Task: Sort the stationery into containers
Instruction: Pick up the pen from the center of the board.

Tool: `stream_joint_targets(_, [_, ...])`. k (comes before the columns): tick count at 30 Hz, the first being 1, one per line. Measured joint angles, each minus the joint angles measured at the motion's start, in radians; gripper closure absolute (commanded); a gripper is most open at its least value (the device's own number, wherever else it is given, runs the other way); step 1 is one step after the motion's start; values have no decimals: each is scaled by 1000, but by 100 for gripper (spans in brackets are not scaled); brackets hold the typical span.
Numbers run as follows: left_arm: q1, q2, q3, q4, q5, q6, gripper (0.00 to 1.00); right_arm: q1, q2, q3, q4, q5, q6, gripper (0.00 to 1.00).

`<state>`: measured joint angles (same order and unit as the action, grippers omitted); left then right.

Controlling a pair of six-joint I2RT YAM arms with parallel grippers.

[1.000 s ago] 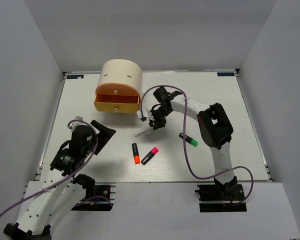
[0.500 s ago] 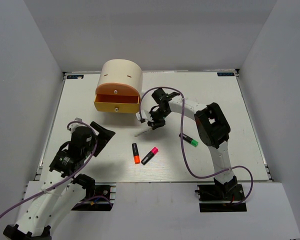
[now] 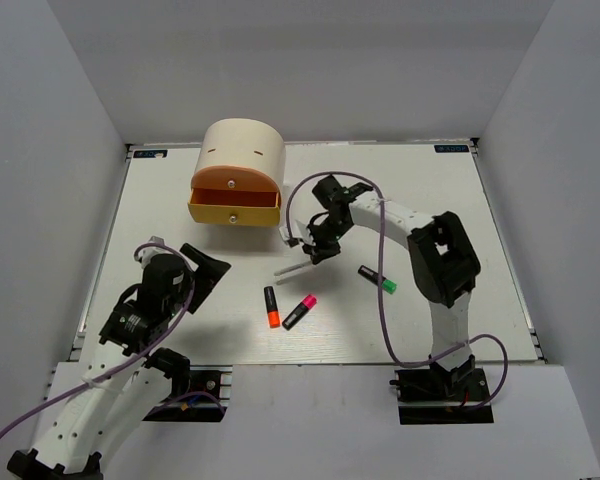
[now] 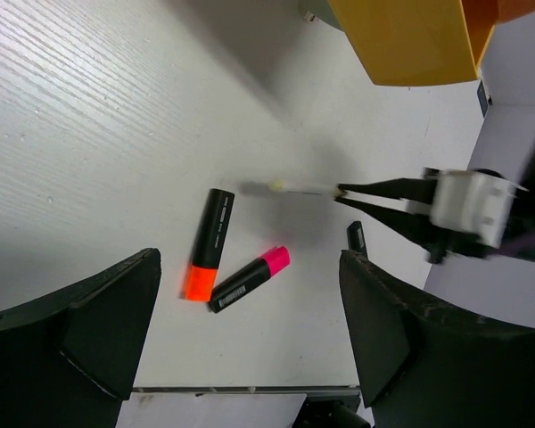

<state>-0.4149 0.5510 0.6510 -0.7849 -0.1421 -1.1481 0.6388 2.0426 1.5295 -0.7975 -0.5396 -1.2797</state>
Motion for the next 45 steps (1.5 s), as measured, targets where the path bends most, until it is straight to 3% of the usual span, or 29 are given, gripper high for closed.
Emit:
stream_joint_targets(5, [0,12,-52,63,4,25,9,-5,-174,15,-26,-71,74,100])
stream_joint_targets(10, [0,43,-107,146,18,72,9,-2,-295,140,-19,-120,217,100])
stream_joint_targets(15, [0,88,-117,251,23,146,9,15,-244,399,13,-106,409,100])
stream_joint_targets(21, [0,162,-113,351,15,282,9,72,-95,638,53,-23,521,100])
stream_joint_targets(30, [0,188,-92,469,-10,467,9,148,14,637,93,99,568,100])
stream_joint_targets(45, [0,216,-83,547,-59,557,9,156,67,601,168,236,571,100])
